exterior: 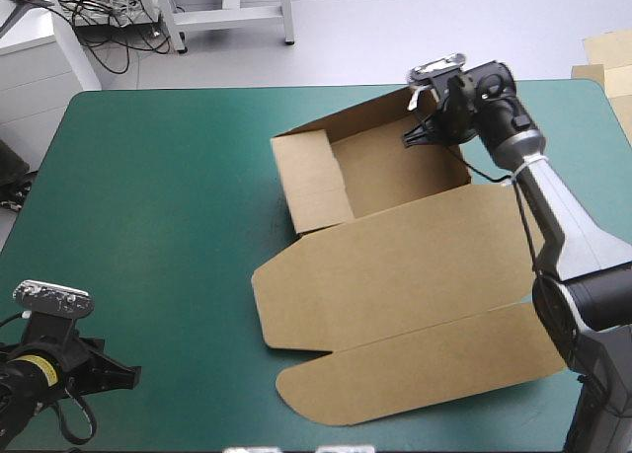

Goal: Fold the box

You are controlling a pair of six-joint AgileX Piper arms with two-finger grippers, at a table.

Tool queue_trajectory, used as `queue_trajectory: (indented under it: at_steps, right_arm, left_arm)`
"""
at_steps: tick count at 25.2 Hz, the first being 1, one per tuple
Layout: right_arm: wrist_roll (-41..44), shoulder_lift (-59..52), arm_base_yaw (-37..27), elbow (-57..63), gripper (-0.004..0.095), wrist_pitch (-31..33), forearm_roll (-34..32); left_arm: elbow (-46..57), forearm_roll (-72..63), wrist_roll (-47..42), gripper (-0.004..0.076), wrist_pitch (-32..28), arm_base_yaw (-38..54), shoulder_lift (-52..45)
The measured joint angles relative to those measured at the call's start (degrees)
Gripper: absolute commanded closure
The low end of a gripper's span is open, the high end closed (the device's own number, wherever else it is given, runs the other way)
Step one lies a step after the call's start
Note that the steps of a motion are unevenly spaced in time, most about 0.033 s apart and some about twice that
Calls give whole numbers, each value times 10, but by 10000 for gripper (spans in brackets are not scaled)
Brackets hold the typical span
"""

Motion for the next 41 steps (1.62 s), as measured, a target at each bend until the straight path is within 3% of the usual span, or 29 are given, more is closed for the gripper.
queue_trajectory:
  at_steps: [10, 15, 19, 22, 25, 29, 31, 41]
  right_arm:
    - [-8, 0, -277, -7, 928, 16, 6]
    - [-10, 13, -370, -7, 928, 21, 36]
    - [-10, 27, -395, -7, 888, 21, 50]
    - [-10, 42, -405, -7, 753, 21, 53]
    - [-10, 57, -410, -7, 372, 19, 61]
    - [-10, 60, -410, -7, 36, 12, 67]
    - [-10, 60, -410, -7, -20, 11, 68]
    - [-21, 60, -410, -7, -16, 30, 80]
  left_arm:
    - [0, 1, 0, 734, 0, 0, 0]
    - [0, 1, 0, 734, 0, 0, 0]
    - [0, 2, 0, 734, 1, 0, 0]
    - [0, 2, -1, 734, 1, 0, 0]
    - [0, 2, -3, 734, 1, 0, 0]
    - [0, 2, -4, 734, 1, 0, 0]
    - [0, 2, -4, 734, 1, 0, 0]
    - [0, 2, -4, 734, 1, 0, 0]
